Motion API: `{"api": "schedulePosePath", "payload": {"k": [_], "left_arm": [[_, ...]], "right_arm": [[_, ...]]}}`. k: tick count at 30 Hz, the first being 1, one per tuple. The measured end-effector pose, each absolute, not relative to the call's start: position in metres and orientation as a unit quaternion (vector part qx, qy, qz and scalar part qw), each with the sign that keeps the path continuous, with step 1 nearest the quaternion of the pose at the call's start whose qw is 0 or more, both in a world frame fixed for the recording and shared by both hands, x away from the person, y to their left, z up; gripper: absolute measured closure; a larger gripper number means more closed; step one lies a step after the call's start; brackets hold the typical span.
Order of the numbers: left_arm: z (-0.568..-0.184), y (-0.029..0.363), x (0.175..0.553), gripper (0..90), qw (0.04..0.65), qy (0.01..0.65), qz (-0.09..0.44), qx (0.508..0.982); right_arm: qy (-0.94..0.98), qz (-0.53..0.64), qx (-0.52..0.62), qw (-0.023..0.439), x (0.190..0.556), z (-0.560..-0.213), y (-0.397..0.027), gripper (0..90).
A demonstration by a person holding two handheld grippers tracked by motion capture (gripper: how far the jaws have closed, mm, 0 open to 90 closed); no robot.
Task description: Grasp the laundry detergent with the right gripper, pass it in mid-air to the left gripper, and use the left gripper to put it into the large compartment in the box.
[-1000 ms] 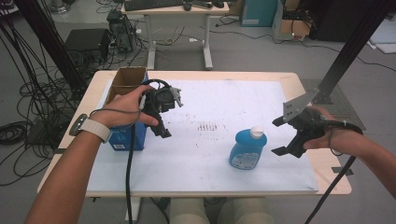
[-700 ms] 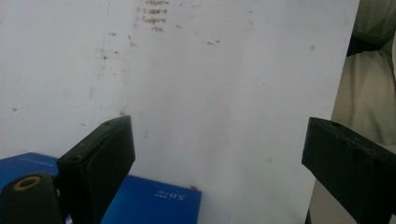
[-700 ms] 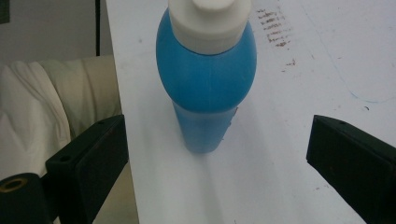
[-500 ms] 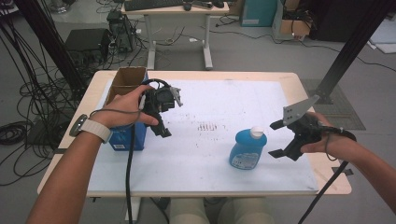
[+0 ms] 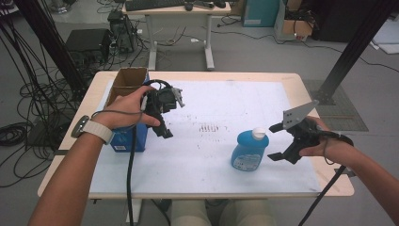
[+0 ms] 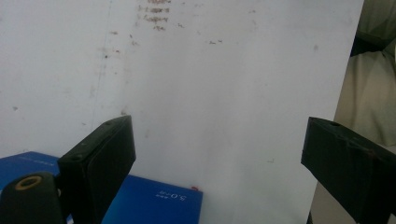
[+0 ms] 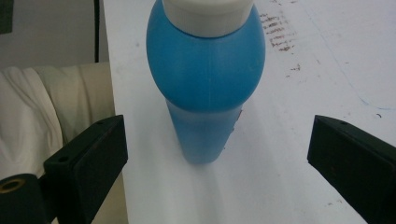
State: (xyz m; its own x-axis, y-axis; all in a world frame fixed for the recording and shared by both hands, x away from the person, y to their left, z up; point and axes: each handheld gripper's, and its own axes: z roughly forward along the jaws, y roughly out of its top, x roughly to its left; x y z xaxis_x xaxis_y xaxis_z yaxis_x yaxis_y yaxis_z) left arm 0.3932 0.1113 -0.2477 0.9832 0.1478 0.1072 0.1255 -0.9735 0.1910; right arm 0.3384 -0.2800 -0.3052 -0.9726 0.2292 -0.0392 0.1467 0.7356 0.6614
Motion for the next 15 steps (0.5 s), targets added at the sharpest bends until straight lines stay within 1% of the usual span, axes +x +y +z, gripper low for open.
{"api": "schedulePosePath", "payload": {"k": [10,12,15], "left_arm": [[-0.248,0.111,0.394,10.3,0.090,0.070,0.059,0.992],[-0.248,0.111,0.394,10.3,0.089,0.072,0.060,0.992],[-0.249,0.112,0.395,10.3,0.089,0.073,0.059,0.992]], "right_arm": [[0.924,0.365,0.101,0.057,0.339,-0.314,-0.278,3.6],[0.929,0.353,0.094,0.053,0.340,-0.314,-0.279,3.6],[0.921,0.370,0.103,0.058,0.339,-0.318,-0.279,3.7]]}}
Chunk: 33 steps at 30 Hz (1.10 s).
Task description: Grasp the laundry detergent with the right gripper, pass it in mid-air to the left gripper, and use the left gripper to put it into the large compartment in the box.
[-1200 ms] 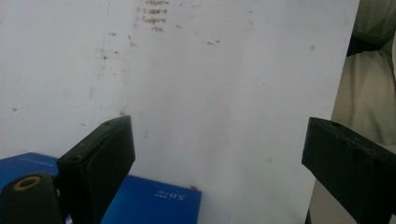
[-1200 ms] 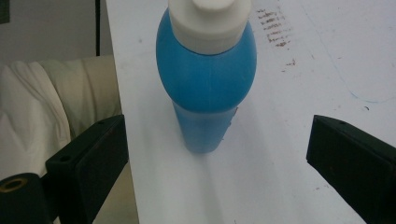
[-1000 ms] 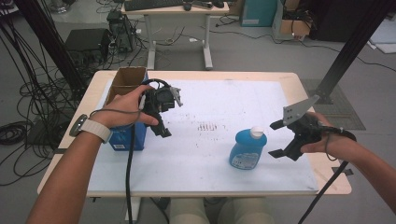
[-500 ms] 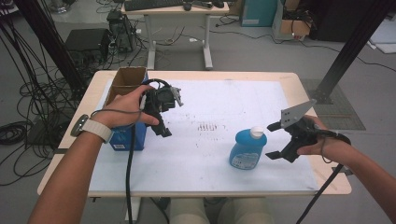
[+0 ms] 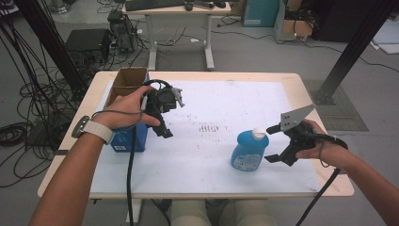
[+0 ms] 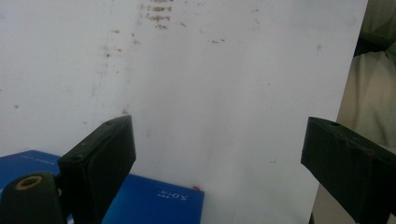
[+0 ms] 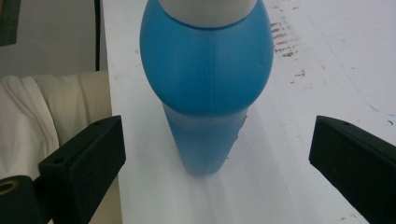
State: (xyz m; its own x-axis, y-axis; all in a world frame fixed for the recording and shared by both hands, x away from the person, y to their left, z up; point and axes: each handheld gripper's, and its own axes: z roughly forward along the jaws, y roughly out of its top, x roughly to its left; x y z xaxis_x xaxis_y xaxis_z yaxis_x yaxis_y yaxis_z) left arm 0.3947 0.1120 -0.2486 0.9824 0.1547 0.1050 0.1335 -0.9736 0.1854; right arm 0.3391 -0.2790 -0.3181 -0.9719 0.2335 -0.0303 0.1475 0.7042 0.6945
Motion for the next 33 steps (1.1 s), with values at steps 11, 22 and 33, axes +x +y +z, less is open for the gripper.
{"api": "schedulePosePath", "payload": {"k": [11,22,33], "left_arm": [[-0.248,0.114,0.395,10.5,0.092,0.075,0.063,0.991],[-0.249,0.113,0.395,10.5,0.092,0.075,0.063,0.991],[-0.249,0.114,0.396,10.7,0.091,0.078,0.063,0.991]], "right_arm": [[0.915,0.386,0.103,0.059,0.339,-0.326,-0.279,4.1],[0.915,0.389,0.099,0.054,0.340,-0.332,-0.281,4.6],[0.907,0.403,0.109,0.056,0.339,-0.335,-0.282,4.9]]}}
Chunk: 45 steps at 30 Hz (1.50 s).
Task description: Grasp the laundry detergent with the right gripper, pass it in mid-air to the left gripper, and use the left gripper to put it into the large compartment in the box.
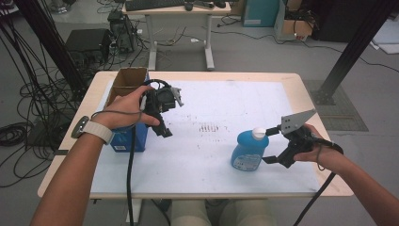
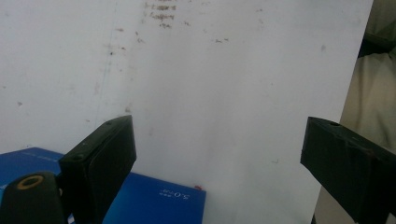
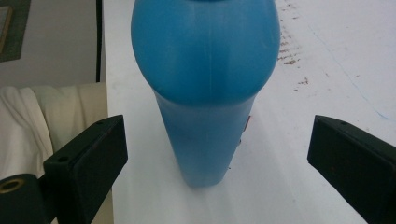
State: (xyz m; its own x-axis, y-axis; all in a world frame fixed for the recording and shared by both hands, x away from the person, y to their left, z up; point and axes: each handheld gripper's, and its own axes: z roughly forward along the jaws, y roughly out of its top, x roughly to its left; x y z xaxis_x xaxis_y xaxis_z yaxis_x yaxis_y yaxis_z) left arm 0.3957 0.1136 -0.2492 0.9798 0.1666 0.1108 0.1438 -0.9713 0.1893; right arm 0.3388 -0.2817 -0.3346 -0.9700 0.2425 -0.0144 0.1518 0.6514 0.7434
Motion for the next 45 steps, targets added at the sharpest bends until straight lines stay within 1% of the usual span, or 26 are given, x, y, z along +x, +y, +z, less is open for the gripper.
{"api": "schedulePosePath", "payload": {"k": [45], "left_arm": [[-0.2501,0.1141,0.3970,10.9,0.090,0.081,0.065,0.991]], "right_arm": [[0.904,0.407,0.112,0.058,0.3370,-0.3331,-0.2841,5.2]]}}
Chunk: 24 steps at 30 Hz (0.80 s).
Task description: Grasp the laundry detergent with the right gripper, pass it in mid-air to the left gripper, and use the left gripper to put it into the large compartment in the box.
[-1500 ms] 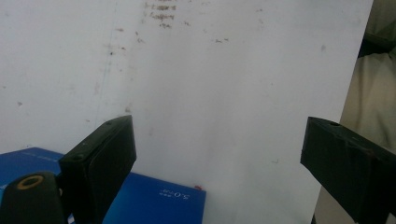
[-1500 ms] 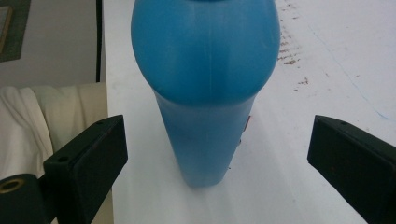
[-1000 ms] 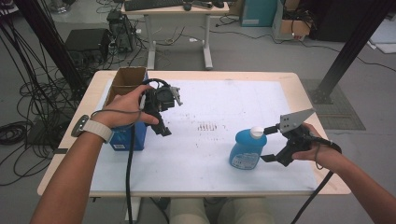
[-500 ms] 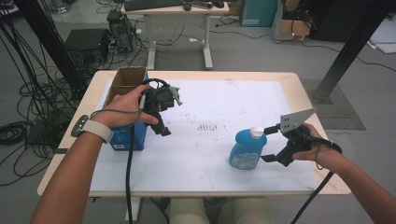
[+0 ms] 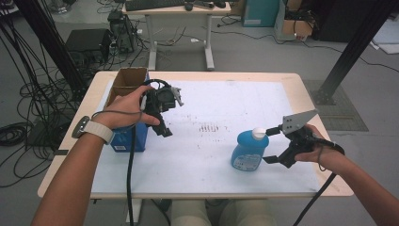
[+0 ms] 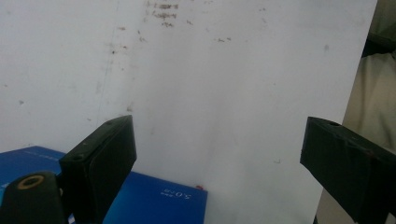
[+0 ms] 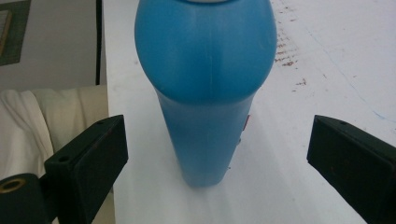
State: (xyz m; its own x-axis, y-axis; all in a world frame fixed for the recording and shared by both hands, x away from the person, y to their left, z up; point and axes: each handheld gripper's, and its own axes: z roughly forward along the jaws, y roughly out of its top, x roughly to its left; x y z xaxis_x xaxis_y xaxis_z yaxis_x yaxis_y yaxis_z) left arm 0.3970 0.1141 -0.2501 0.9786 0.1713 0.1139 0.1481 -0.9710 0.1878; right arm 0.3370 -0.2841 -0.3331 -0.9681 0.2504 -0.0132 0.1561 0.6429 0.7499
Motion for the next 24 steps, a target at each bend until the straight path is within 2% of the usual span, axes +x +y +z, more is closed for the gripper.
{"api": "schedulePosePath", "payload": {"k": [24], "left_arm": [[-0.2500,0.1142,0.3970,10.9,0.091,0.080,0.066,0.991]], "right_arm": [[0.904,0.408,0.111,0.057,0.3371,-0.3333,-0.2836,5.2]]}}
